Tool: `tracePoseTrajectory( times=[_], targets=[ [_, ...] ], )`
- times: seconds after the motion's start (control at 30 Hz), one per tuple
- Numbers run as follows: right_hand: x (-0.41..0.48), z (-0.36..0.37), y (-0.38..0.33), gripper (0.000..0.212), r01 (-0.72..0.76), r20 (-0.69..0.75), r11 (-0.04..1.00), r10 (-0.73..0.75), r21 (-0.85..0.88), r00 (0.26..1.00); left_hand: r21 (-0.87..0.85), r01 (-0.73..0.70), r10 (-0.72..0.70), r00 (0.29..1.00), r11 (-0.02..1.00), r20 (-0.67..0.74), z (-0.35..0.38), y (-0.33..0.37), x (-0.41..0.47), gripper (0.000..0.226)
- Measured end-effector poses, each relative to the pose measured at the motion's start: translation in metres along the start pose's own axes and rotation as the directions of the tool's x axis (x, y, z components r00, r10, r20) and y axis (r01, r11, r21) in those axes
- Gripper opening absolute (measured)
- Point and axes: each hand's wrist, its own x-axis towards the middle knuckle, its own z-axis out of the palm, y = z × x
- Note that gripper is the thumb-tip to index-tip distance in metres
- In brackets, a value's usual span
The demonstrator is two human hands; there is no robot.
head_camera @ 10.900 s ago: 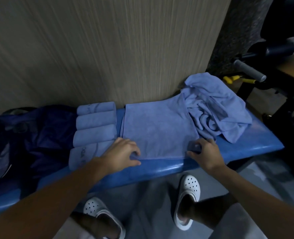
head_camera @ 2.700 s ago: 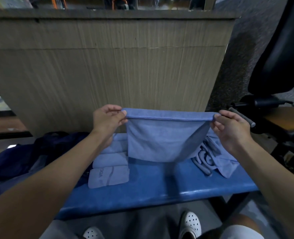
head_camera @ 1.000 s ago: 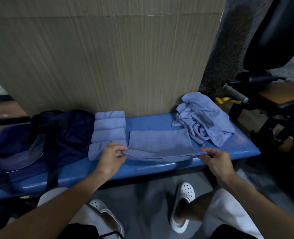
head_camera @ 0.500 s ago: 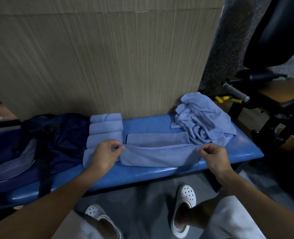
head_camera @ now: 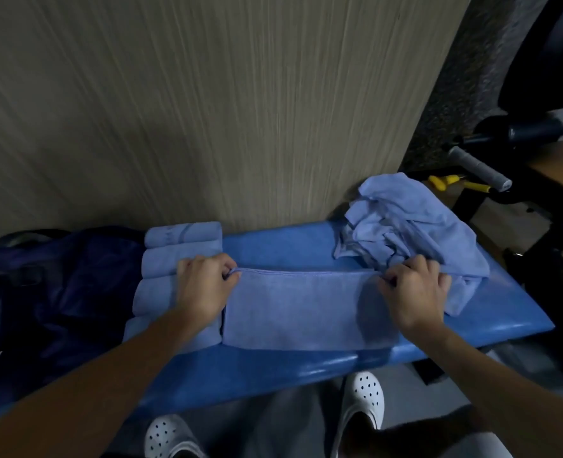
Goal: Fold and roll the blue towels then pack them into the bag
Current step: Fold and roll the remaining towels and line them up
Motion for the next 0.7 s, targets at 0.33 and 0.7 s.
tracePoseTrajectory(
  times=[0.33,0.7],
  targets=[
    [0.020,0.026,-0.003,0.018,0.118,-0.096,0.963,-0.145,-0.242,0.985,0.161,-0.065,0.059,0.997,0.985,0.041,0.021,-0.010,0.017,0.011],
    [0.019,0.027,-0.004,0.021,0.113,-0.112,0.962,-0.144,-0.247,0.983,0.251,-0.306,0.305,0.951,0.918,0.046,0.031,0.015,0.014,0.025]
  ],
)
